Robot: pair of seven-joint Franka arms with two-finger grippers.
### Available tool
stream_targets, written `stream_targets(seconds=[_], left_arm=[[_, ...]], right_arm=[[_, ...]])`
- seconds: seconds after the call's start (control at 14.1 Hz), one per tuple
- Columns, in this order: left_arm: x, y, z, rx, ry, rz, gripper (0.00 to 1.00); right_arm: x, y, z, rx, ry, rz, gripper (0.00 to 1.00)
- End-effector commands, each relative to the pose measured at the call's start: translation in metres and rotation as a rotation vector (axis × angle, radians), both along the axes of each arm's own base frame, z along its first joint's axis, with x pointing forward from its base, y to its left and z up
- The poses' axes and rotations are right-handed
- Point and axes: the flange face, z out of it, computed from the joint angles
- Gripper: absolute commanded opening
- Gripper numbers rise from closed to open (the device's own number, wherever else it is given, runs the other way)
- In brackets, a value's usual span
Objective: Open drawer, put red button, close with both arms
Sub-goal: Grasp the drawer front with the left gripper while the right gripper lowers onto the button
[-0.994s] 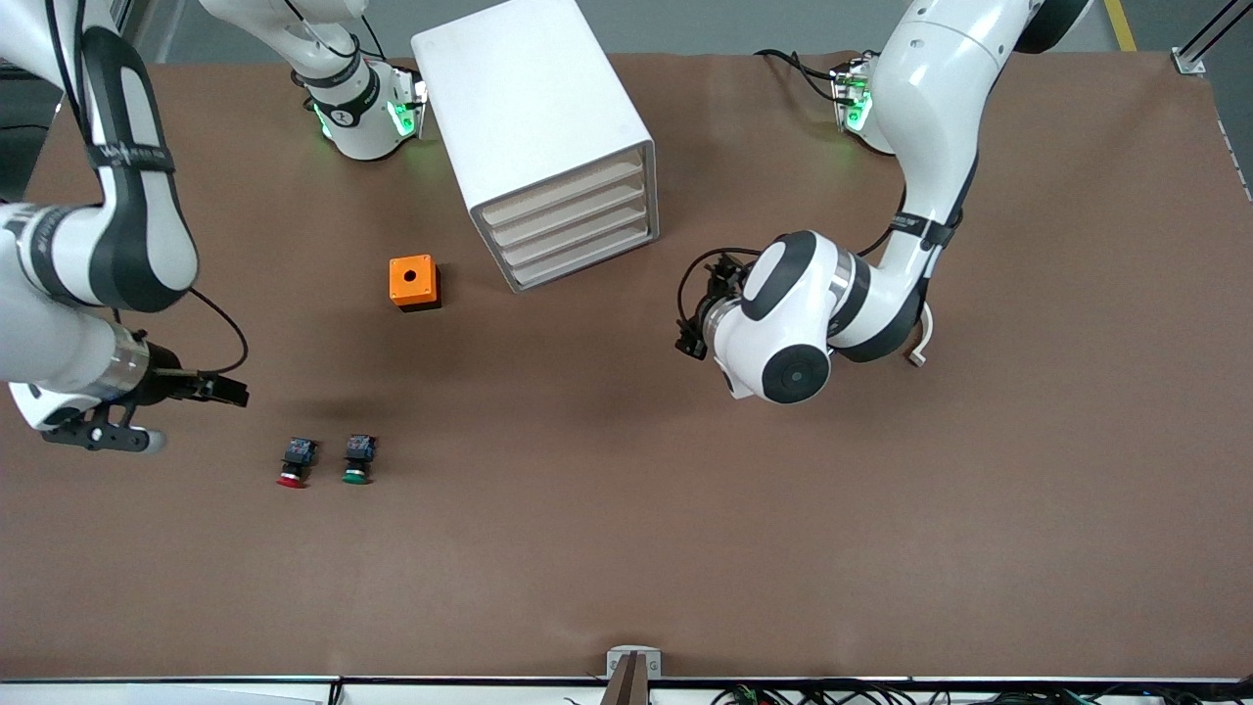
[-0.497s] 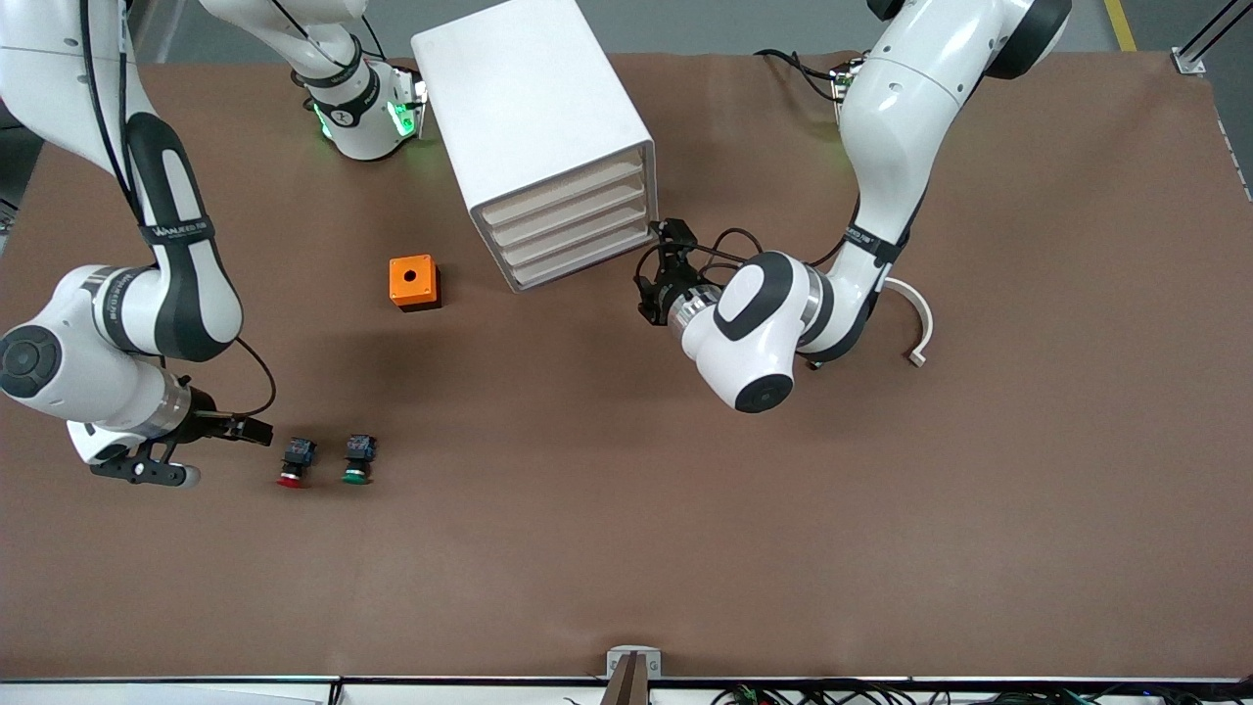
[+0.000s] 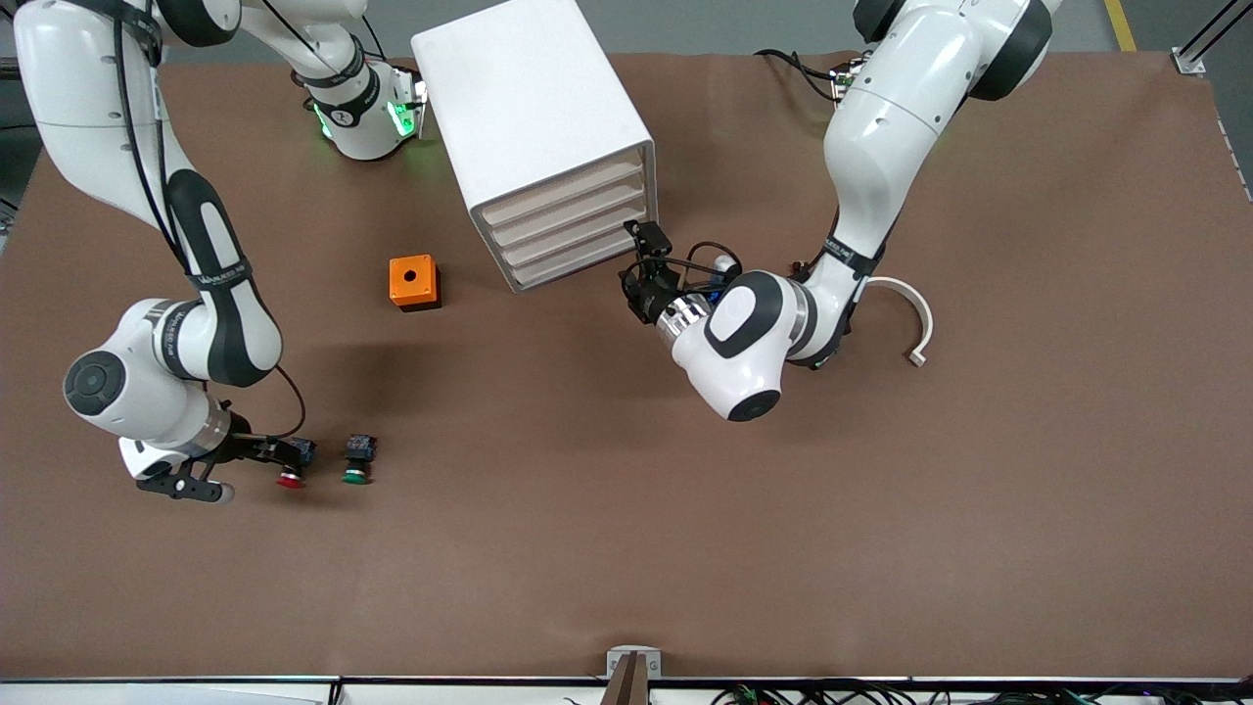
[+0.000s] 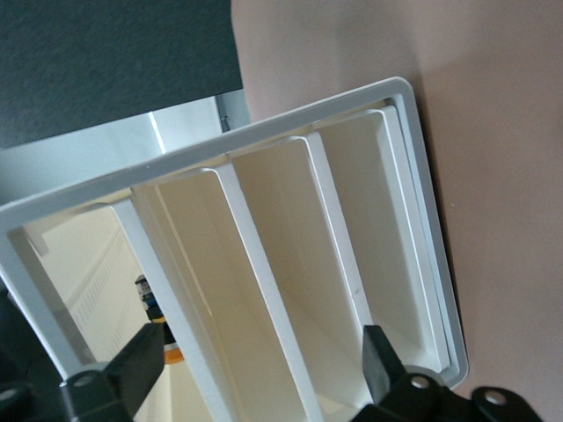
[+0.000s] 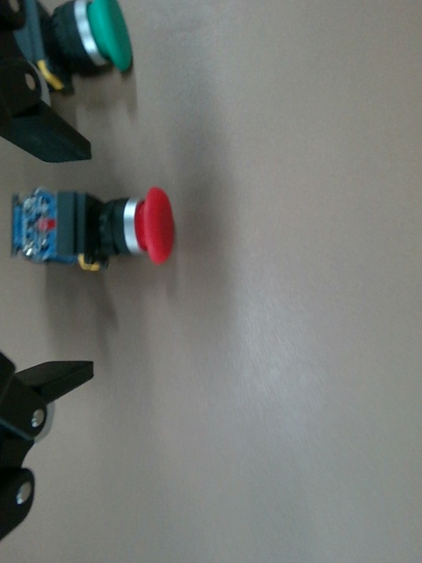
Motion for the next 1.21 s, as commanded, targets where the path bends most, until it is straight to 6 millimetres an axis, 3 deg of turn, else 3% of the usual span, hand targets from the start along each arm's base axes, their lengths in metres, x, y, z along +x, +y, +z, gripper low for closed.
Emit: stream_targets(seconds=[0.0,0.14,0.43,0.85,1.14], left_arm=[[-0.012,-0.017,-0.006,-0.003,0.062,-0.014,0.66],[-0.022,-0.026,-0.009,-0.025,0.095,-0.020,0.58],[-0.043,-0.033,-0.021,-0.018,0.155,-0.065,0.57],[-0.048,-0.032,-0.035,0.022,0.194,-0.060,0.57],[-0.081,-0.056,-0.042,0.026,0.208,-0.121,0.57]], right_arm=[[0.004,0.019,-0.003,0.029,-0.003,-0.013,1.00],[0.003,0.018,-0.006,0.027,0.004,-0.010,1.00],[0.000,0.017,-0.014,0.026,0.018,-0.011,1.00],[-0.002,0.015,-0.024,0.018,0.036,-0.003,1.00],[-0.003,0.011,-0.025,0.014,0.040,0.000,0.90]])
